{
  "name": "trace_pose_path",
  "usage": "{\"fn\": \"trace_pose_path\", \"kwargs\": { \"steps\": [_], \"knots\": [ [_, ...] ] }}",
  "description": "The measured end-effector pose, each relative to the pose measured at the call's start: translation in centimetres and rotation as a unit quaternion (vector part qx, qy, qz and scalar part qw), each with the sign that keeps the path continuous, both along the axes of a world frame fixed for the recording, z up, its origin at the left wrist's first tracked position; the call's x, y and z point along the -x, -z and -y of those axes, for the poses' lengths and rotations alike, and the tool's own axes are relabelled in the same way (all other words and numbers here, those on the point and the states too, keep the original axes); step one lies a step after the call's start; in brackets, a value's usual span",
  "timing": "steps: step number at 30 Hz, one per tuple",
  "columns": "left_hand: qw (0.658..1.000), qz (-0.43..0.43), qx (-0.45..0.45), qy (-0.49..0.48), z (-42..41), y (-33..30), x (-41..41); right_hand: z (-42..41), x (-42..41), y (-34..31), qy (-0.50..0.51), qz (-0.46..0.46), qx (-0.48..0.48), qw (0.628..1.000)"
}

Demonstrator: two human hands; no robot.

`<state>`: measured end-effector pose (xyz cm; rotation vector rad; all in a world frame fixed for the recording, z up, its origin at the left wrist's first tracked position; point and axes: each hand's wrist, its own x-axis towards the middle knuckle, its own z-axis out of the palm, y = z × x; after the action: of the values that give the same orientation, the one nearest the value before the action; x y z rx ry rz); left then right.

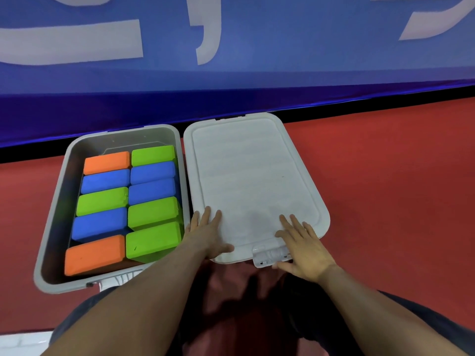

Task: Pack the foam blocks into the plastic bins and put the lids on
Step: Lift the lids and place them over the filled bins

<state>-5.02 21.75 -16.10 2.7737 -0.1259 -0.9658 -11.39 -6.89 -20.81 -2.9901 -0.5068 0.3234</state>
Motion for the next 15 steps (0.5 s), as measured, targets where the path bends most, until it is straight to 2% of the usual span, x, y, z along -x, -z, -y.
{"fn": "trace_pose_path", "kwargs": {
  "steps": [3,5,15],
  "knots": [
    [1.0,-0.001,0.001,0.001,-0.1,0.0,0.0,-0.1,-0.9,-1.8,0.091,-0.033,-0.136,0.986],
    [1.0,-0.002,0.0,0.001,-0.1,0.1,0.0,-0.2,-1.4,-2.0,0.121,-0.055,-0.173,0.976],
    [1.0,0.0,0.002,-0.009,0.0,0.4,-0.2,-0.3,-1.6,-1.4,0.148,-0.064,-0.214,0.963]
  ]
}}
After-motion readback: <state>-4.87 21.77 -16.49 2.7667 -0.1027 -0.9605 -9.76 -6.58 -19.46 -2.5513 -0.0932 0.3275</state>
